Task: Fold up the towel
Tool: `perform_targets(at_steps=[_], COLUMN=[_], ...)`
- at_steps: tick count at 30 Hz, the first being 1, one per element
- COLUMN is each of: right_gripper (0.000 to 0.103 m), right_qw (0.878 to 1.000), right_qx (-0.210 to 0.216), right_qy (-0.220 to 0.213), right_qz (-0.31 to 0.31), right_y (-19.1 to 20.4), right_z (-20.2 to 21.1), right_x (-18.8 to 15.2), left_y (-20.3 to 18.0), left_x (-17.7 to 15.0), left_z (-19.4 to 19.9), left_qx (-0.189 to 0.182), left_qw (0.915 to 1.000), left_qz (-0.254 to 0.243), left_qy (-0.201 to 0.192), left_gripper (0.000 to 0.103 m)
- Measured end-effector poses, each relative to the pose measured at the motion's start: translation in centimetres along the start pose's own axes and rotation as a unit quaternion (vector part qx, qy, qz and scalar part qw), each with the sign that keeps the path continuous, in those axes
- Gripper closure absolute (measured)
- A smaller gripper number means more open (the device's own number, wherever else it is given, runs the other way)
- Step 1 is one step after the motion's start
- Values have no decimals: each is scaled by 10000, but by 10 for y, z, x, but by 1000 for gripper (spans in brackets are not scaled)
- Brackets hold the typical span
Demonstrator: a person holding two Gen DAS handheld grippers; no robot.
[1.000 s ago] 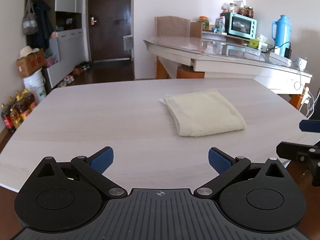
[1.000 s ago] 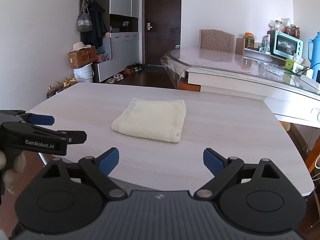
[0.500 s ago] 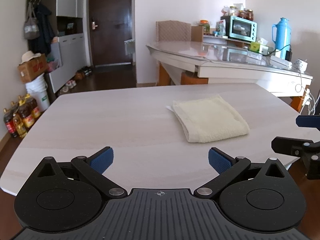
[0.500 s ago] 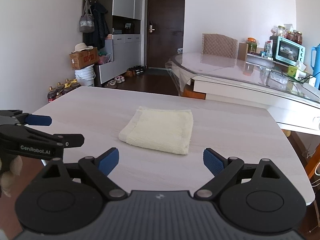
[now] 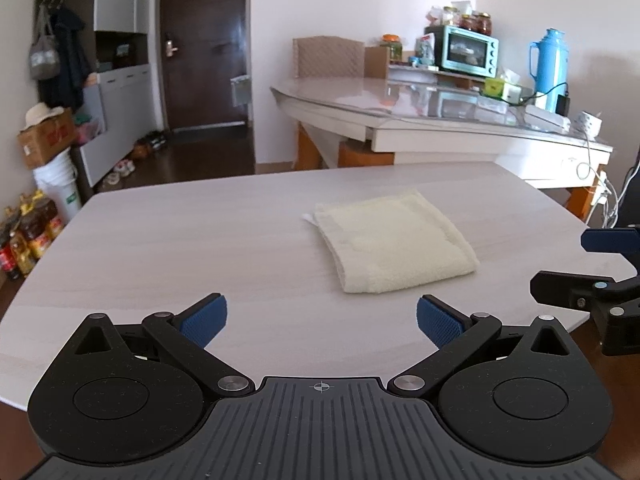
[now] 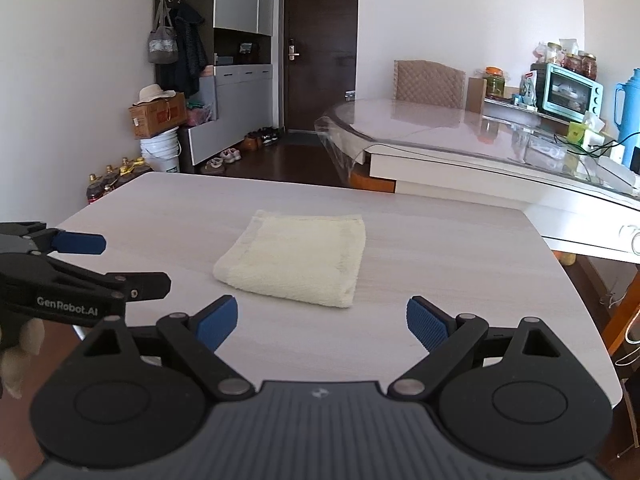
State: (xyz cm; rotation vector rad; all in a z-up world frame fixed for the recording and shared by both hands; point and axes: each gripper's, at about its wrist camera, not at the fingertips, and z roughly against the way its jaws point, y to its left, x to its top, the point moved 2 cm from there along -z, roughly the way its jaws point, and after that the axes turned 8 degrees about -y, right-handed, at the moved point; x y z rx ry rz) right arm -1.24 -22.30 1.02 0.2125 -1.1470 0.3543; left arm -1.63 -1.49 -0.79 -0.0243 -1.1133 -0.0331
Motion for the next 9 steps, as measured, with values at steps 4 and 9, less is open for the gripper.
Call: perform_targets(at_steps=[4, 9], right_gripper=[10, 10], right_qw=[10000, 9998], right_qx=[-46, -80], right_qy=[38, 99], right_qz=[-51, -127], right_y=[-8, -19], right_z=[-6, -15], right_x=[1, 0], left_y=[-5, -11], left_x=[0, -1], left_z=[-10, -19], left_qx=[-61, -131], left_qw=[10000, 9999], left_qz=[-12, -24], left_qy=[56, 96], left_gripper=[0, 0])
